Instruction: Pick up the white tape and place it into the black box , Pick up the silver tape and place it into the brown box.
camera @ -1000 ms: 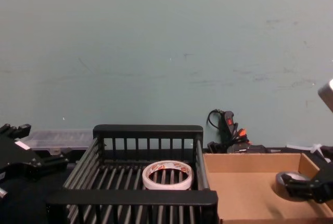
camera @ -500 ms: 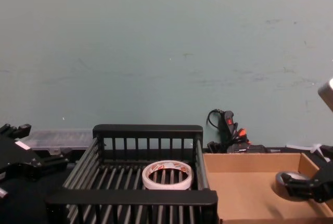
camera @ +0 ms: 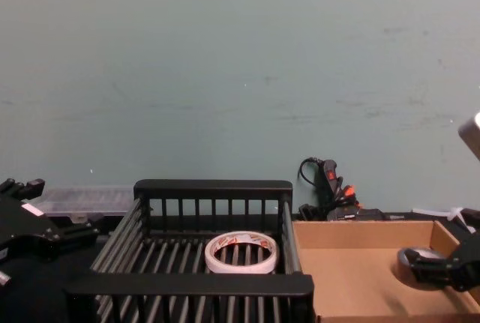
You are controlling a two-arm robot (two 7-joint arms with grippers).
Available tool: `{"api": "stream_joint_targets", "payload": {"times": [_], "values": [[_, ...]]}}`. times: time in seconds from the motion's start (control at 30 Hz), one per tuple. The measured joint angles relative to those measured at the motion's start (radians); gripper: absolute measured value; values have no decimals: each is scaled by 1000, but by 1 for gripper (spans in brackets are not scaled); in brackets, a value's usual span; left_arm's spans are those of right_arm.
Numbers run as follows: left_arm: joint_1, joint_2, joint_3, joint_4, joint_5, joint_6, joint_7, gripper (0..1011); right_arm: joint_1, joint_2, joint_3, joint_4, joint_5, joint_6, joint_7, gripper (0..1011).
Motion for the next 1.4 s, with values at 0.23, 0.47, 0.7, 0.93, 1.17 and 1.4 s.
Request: {"api": "stream_joint_targets", "payload": {"times": [0.23, 0.47, 0.7, 0.93, 1.17, 1.4], "values": [[0, 0, 0, 0, 0, 0, 0, 1001, 0, 0, 0, 0, 1, -1, 0, 1003], [0, 0, 0, 0, 0, 0, 0, 1001, 0, 0, 0, 0, 1, -1, 0, 1002], [0, 0, 0, 0, 0, 0, 0, 1001, 0, 0, 0, 0, 1, -1, 0, 1002], [0, 0, 0, 0, 0, 0, 0, 1001, 0, 0, 0, 0, 1, 0, 0, 1002], [0, 0, 0, 0, 0, 0, 0, 1001, 0, 0, 0, 0, 1, 0, 0, 1002], [0, 0, 0, 0, 0, 0, 0, 1001, 0, 0, 0, 0, 1, 0, 0, 1003]]}}
